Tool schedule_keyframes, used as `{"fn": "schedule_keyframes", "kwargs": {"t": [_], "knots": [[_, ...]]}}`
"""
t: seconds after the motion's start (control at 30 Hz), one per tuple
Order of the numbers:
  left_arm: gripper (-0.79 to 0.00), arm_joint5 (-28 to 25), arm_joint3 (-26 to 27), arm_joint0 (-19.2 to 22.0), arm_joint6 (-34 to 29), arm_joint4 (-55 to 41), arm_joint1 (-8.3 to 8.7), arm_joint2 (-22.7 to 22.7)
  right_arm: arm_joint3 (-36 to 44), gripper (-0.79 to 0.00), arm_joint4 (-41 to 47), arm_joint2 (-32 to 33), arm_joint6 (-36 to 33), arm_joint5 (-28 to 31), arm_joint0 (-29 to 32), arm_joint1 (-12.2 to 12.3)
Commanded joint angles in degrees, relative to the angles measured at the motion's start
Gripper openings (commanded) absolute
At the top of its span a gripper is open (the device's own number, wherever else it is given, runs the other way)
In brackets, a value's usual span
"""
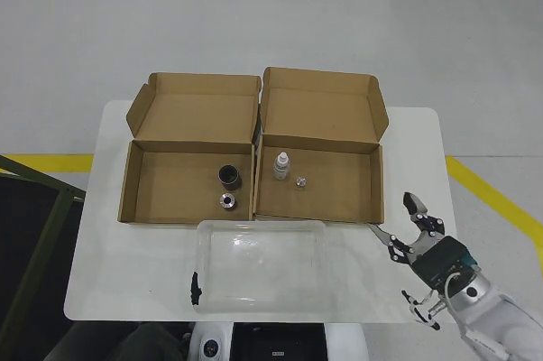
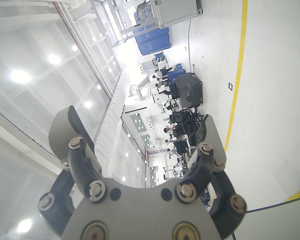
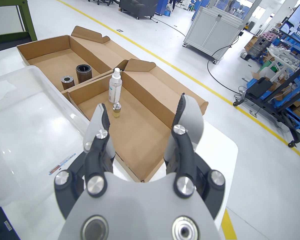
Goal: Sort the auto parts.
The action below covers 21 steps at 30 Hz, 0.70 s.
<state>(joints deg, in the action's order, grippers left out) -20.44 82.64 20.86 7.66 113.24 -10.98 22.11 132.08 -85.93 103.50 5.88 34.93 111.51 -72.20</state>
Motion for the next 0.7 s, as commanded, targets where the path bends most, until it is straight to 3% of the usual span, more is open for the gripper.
{"fn": "schedule_keyframes", "kwargs": {"t": [0.0,0.07,0.67], "knots": [[0.0,0.0,0.0,0.0,0.0,0.0,0.0,0.0,-0.1,-0.129,-0.2,0.9,1.5,-0.2,1.1,0.1],[0.0,0.0,0.0,0.0,0.0,0.0,0.0,0.0,-0.3,0.0,-0.3,1.6,2.9,-0.5,2.1,0.1],[-0.001,0.0,0.0,0.0,0.0,0.0,0.0,0.0,-1.0,0.0,-1.0,4.1,6.3,-1.6,4.5,0.4]]}}
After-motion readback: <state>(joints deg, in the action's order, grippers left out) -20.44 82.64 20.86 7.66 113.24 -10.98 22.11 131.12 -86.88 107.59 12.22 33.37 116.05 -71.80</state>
